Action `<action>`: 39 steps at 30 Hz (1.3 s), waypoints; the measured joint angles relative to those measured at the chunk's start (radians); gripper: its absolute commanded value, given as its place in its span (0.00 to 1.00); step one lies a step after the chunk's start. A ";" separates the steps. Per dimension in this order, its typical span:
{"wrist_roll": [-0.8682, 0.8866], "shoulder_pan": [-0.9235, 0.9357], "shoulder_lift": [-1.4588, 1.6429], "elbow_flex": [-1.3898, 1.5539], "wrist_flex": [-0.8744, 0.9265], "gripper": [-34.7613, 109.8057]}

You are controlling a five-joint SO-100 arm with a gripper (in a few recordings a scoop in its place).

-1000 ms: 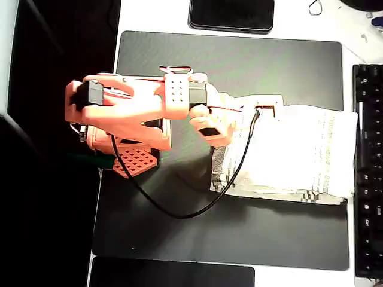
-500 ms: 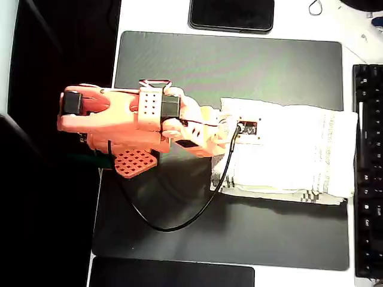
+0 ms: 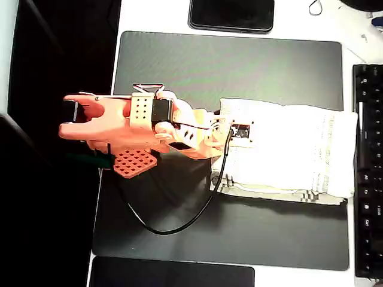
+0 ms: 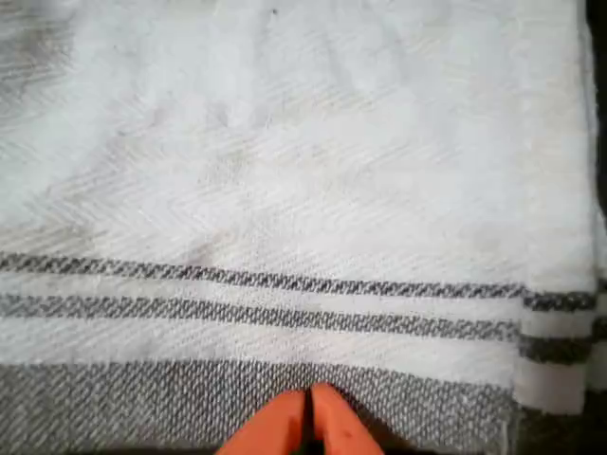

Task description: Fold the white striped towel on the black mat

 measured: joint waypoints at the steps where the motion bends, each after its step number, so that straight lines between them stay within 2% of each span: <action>1: 0.000 0.000 0.011 0.002 0.018 0.24; 11: -0.002 -0.017 0.109 0.011 0.189 0.24; 39: -0.023 -0.009 0.109 0.035 0.204 0.24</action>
